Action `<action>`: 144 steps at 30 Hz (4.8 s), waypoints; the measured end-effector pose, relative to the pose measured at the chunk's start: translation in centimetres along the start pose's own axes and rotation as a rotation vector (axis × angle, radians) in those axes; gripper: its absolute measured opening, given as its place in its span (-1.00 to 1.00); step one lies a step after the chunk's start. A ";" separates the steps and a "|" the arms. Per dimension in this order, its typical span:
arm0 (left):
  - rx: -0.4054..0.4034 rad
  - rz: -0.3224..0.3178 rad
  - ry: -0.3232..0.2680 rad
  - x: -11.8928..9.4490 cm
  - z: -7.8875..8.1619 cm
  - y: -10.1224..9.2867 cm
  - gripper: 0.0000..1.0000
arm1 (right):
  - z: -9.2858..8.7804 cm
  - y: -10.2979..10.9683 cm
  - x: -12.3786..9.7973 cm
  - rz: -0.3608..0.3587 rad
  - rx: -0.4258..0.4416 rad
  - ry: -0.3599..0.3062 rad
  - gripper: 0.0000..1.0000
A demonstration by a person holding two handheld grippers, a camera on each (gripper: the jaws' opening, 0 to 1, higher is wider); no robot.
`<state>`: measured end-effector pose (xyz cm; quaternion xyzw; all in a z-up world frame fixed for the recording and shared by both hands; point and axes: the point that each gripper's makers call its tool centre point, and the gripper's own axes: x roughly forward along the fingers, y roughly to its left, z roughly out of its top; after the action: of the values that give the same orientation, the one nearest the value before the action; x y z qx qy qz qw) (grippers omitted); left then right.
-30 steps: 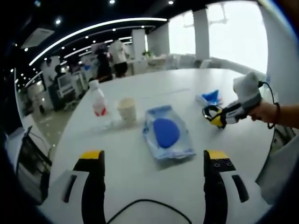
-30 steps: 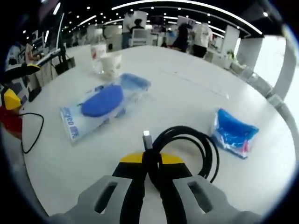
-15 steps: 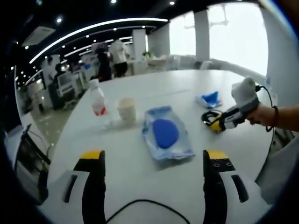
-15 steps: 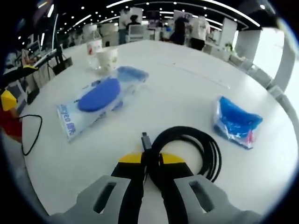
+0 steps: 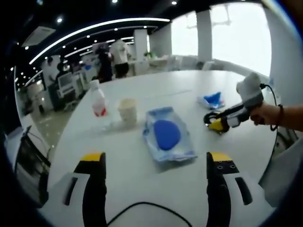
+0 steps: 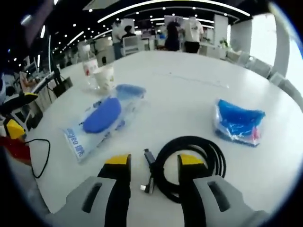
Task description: Arrange the tabletop items into an orderly group along one side of the table until the central work area is clear of visible clutter.
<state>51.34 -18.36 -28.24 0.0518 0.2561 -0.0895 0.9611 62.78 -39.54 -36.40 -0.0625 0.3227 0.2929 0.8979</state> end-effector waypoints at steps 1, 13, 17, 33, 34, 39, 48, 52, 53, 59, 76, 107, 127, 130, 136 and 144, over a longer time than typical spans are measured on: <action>0.001 -0.001 0.001 0.0 0.0 0.0 0.70 | 0.1 0.1 -0.1 0.005 0.004 -0.002 -0.06; -0.047 -0.018 0.004 -0.1 -0.4 -0.4 0.80 | 2.7 1.7 -2.3 0.060 0.004 -0.106 0.61; -0.039 -0.032 0.021 0.0 -0.9 -0.9 0.80 | 3.0 1.8 -3.2 0.074 -0.005 -0.122 0.77; -0.094 -0.113 0.020 0.9 0.6 -4.4 0.76 | 7.7 3.0 -6.2 0.196 -0.049 -0.222 0.94; -0.098 -0.117 0.022 1.0 0.7 -4.5 0.75 | 8.0 3.0 -6.3 0.202 -0.040 -0.229 0.94; -0.105 -0.125 0.029 1.3 1.2 -5.2 0.73 | 9.9 3.3 -6.1 0.226 -0.073 -0.262 0.91; -0.183 -0.078 0.055 2.1 1.0 -5.1 0.71 | 11.9 4.1 -4.2 0.287 -0.145 -0.265 0.85; -0.243 -0.049 0.034 2.3 1.1 -4.7 0.66 | 12.3 4.1 -2.8 0.304 -0.172 -0.259 0.80; -0.262 -0.043 0.043 2.5 0.8 -4.6 0.65 | 12.4 4.1 -2.4 0.313 -0.181 -0.256 0.79; -0.320 -0.035 0.046 3.2 -0.1 -4.7 0.53 | 12.0 3.9 0.5 0.333 -0.212 -0.220 0.70; -0.410 0.028 0.143 5.9 -3.4 -5.6 0.33 | 11.1 3.9 7.7 0.410 -0.288 -0.193 0.41; -0.617 -0.042 0.198 9.4 -6.1 -7.5 -0.38 | 8.7 3.5 13.4 0.389 -0.447 -0.114 -0.51; -0.717 -0.086 0.216 9.9 -6.5 -7.5 -0.89 | 9.1 2.7 13.5 0.327 -0.545 -0.112 -0.85; -0.715 -0.082 0.206 9.8 -6.2 -7.3 -0.95 | 8.9 2.5 13.4 0.317 -0.574 -0.098 -0.91; -0.721 -0.055 0.191 9.4 -5.8 -5.9 -0.99 | 8.5 2.0 12.9 0.306 -0.600 -0.069 -0.97; -0.743 -0.035 0.138 9.2 -3.8 -3.9 -1.00 | 8.4 0.3 11.5 0.270 -0.554 -0.043 -0.98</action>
<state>56.59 -22.93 -36.40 -0.2989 0.3362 -0.0034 0.8931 74.34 -31.21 -36.85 -0.2553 0.2169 0.4875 0.8063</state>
